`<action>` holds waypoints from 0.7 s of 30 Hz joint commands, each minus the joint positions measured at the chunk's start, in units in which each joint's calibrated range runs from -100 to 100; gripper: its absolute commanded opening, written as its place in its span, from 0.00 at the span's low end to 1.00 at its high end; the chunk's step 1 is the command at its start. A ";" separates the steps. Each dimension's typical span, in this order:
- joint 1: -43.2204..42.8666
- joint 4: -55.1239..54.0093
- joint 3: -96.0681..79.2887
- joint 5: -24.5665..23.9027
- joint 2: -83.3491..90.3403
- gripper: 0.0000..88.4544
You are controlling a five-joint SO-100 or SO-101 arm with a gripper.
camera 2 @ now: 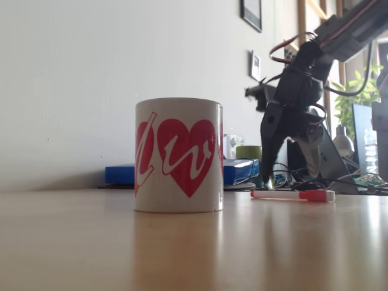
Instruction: Grab the pen and place it in the cup.
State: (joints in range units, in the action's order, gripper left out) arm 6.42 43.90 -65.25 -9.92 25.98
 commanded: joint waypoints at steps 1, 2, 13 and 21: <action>0.05 2.17 3.37 0.04 -3.24 0.50; -0.04 2.17 3.64 0.04 -4.49 0.50; -0.12 7.24 18.94 -0.28 -20.75 0.50; -1.71 10.34 25.28 -0.22 -27.22 0.45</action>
State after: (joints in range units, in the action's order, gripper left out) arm 5.17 52.97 -42.73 -10.01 0.13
